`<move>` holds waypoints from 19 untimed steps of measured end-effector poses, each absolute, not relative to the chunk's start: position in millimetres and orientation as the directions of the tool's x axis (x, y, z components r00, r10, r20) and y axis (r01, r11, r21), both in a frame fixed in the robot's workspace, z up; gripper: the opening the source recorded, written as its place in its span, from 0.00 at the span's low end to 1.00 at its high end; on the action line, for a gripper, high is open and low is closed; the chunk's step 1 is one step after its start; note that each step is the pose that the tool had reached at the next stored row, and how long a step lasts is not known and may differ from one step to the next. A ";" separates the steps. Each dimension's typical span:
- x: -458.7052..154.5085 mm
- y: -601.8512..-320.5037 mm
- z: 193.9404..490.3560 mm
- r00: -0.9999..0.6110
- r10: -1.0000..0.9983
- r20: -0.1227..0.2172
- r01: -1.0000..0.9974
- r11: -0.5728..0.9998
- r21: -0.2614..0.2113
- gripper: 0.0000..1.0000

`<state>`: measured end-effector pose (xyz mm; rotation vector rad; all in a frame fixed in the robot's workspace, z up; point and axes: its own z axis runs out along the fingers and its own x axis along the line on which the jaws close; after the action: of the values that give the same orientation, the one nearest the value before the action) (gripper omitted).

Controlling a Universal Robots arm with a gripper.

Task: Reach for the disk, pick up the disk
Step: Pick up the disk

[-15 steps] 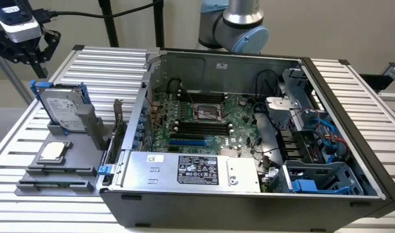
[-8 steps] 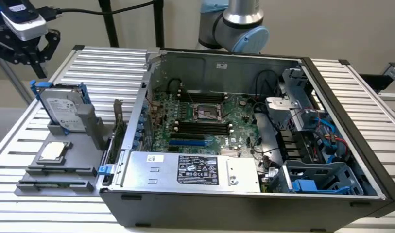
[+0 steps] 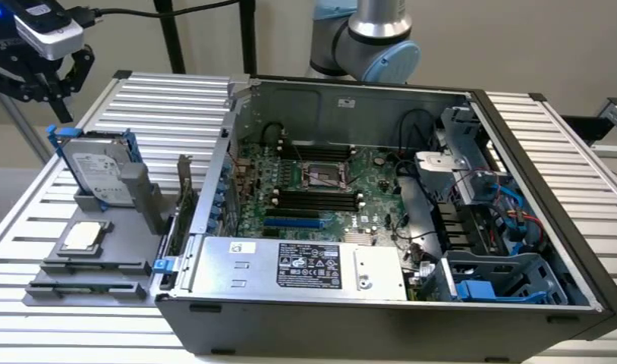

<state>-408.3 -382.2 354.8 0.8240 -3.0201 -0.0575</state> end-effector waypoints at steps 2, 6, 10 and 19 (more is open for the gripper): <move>-408.2 -382.2 354.8 -0.842 -0.539 0.000 -0.539 0.842 0.038 0.11; -408.2 -382.2 354.8 -0.801 -0.599 0.001 -0.599 0.800 0.038 0.11; -408.2 -382.2 354.8 -0.755 -0.656 0.001 -0.655 0.754 0.038 0.11; -408.2 -382.2 354.7 -0.638 -0.770 0.000 -0.769 0.638 0.038 0.11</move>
<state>-408.2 -382.2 354.7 1.3292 -2.8276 -0.0537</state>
